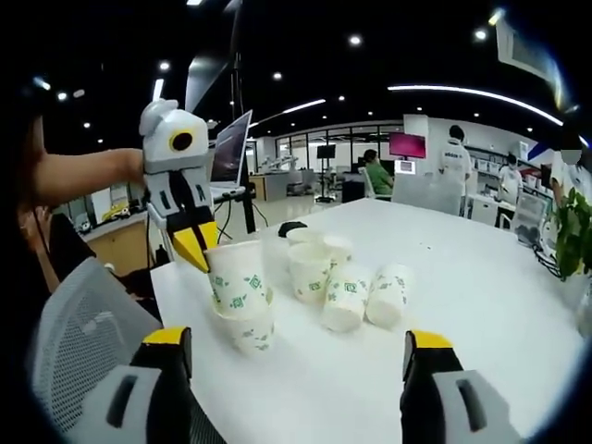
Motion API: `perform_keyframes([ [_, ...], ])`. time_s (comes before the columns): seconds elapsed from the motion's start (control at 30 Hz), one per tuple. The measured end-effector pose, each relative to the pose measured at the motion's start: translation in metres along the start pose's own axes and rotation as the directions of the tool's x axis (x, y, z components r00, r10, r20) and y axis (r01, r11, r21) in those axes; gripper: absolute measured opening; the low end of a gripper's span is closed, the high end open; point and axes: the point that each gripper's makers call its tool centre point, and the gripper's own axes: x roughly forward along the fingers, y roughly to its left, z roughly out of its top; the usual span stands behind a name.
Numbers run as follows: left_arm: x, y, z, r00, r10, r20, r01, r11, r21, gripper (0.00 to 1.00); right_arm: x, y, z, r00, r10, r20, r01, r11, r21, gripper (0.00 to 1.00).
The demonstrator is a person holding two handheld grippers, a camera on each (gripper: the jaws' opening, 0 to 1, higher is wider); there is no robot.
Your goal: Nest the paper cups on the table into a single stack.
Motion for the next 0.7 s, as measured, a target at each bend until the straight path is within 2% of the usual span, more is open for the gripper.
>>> perform_keyframes([
  [0.7, 0.015, 0.0, -0.003, 0.999, -0.052, 0.002, 0.052, 0.998, -0.037, 0.01, 0.001, 0.001, -0.004, 1.0, 0.003, -0.021, -0.003, 1.0, -0.004, 0.93],
])
